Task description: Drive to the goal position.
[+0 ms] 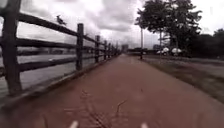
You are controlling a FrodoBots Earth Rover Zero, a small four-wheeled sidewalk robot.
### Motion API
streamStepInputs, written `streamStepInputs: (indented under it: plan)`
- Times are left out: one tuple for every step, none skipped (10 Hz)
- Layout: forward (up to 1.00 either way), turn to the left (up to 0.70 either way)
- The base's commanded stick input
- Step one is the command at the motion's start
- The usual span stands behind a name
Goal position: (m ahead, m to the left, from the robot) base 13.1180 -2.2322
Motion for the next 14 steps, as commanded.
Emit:
streamStepInputs:
  plan:
    - [1.0, -0.27]
    - [1.0, -0.27]
    - [1.0, -0.27]
    - [1.0, -0.27]
    - [1.0, -0.27]
    - [1.0, -0.27]
    - [1.0, -0.26]
    - [1.0, -0.08]
    - [1.0, 0.0]
    - [1.0, 0.0]
    - [1.0, 0.0]
    - [1.0, 0.0]
    - [1.0, 0.0]
    - [1.0, 0.0]
